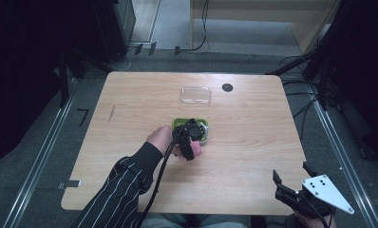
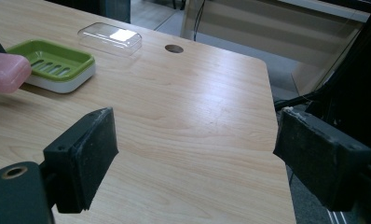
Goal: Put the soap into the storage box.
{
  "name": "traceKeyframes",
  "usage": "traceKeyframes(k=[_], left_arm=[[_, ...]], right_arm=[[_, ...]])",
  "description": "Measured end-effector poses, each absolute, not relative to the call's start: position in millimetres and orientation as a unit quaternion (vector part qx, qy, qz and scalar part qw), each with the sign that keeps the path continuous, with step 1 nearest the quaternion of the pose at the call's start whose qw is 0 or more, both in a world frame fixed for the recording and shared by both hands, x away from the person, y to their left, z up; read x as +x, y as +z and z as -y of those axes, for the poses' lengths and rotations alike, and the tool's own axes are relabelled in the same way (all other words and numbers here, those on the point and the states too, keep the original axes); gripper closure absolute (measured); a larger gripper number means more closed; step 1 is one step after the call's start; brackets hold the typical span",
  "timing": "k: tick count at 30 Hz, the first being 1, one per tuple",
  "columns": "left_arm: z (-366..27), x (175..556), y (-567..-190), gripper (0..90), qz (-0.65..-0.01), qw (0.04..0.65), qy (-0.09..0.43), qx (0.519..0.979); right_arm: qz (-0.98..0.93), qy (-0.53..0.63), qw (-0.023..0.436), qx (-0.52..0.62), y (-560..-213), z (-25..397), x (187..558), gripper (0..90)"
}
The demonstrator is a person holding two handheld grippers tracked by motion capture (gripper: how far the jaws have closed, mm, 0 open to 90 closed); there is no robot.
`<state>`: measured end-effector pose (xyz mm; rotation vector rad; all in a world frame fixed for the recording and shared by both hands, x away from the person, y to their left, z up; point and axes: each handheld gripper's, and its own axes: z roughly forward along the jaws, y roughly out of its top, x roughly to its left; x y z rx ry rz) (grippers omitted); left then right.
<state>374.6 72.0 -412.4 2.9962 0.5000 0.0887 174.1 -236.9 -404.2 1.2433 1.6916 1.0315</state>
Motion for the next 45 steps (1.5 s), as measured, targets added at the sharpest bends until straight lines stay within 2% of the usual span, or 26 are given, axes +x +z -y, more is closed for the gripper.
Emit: traceKeyframes(k=[45], left_arm=[[-67.7, 406.2, -400.3, 38.5, -0.144, 0.064, 0.04, 0.987]], right_arm=[[-0.666, 0.407, 0.388, 0.49, -404.4, 236.9, 174.4, 13.5]])
